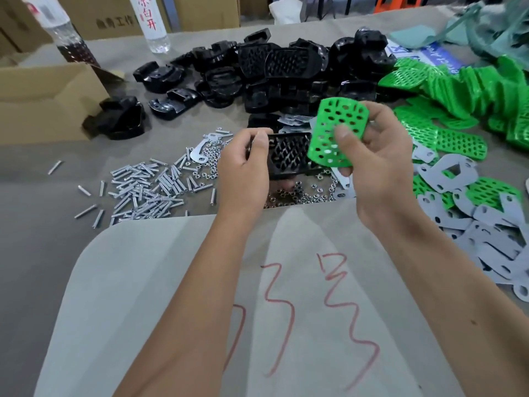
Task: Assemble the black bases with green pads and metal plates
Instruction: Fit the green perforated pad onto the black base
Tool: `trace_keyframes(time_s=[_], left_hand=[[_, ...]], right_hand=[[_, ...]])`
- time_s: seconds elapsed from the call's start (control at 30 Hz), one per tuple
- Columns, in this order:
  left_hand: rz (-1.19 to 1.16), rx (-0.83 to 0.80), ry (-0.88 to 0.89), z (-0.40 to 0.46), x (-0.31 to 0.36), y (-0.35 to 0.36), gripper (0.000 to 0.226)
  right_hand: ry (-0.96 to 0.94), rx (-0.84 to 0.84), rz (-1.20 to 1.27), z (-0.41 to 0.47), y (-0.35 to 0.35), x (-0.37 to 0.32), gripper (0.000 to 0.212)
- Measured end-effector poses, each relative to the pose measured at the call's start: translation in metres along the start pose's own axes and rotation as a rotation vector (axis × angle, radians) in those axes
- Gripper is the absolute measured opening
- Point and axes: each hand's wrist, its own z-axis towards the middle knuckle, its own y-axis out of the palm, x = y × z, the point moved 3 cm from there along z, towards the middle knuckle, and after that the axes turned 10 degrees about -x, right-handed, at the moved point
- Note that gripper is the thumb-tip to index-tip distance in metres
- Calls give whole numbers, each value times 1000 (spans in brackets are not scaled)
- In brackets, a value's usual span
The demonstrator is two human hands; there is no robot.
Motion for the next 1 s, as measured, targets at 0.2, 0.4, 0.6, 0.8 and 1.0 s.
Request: trace_keyframes(time_s=[0.2, 0.4, 0.6, 0.8, 1.0], left_hand=[[-229, 9, -129, 4, -3, -1, 20], [-317, -82, -153, 3, 0, -2, 30], [-421, -151, -198, -1, 1, -3, 32], [-293, -76, -177, 1, 0, 4, 19], [-149, -62, -159, 1, -3, 2, 21]], right_hand=[[-57, -93, 68, 1, 3, -3, 33], [124, -101, 76, 2, 14, 18, 19], [117, -159, 26, 3, 12, 24, 17], [121, -193, -60, 6, 9, 21, 36], [71, -244, -250, 6, 7, 19, 24]])
